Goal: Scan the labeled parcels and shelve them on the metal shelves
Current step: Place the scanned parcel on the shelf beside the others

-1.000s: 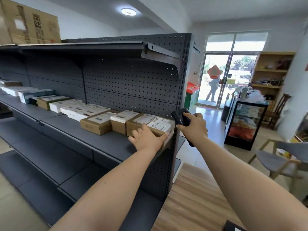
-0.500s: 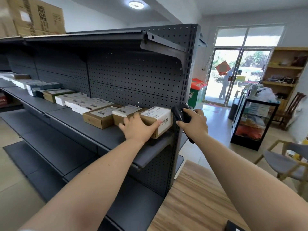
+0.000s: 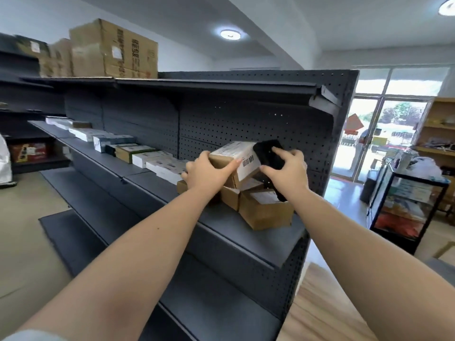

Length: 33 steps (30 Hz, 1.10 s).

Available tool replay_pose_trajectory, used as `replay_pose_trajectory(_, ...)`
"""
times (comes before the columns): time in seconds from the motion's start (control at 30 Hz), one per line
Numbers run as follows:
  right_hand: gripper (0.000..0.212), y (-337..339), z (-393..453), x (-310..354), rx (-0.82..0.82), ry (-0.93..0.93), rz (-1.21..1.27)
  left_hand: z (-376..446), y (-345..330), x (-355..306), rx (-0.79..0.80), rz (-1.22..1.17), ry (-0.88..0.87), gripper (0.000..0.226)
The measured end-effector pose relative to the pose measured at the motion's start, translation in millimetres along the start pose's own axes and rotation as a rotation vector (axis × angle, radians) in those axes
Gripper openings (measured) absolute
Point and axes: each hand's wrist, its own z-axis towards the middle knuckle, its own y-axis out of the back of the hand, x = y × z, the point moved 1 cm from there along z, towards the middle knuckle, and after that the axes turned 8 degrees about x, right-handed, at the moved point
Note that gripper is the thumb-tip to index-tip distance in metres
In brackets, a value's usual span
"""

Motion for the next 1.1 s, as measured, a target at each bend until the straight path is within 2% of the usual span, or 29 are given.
replay_pose_trajectory(0.23, 0.063, -93.0, -3.1, 60.0, -0.018, -0.078, -0.017, 40.3, 68.6, 97.7, -0.068, 0.195, -0.066, 0.109)
replay_pose_trajectory(0.4, 0.062, -131.3, -8.0, 89.0, 0.021, -0.135, -0.068, 56.3, 92.7, 133.3, -0.088, 0.247, -0.075, 0.11)
replay_pose_trajectory(0.5, 0.061, -158.4, -9.6, 108.7, 0.075, -0.087, -0.081, 61.9, 111.1, 154.3, -0.096, 0.296, -0.054, 0.113)
replay_pose_trajectory(0.6, 0.059, -201.2, -11.3, 135.7, 0.133, -0.019, -0.143, 67.1, 139.1, 192.2, -0.112, 0.295, 0.006, 0.111)
replay_pose_trajectory(0.77, 0.059, -291.4, -5.6, 194.6, 0.247, 0.044, -0.101, 85.4, 198.0, 267.5, -0.17, 0.304, 0.14, 0.111)
replay_pose_trajectory(1.1, 0.061, -501.9, 56.0, 295.2, 0.473, 0.217, -0.051, 182.0, 316.6, 435.5, -0.35, 0.268, 0.413, 0.113)
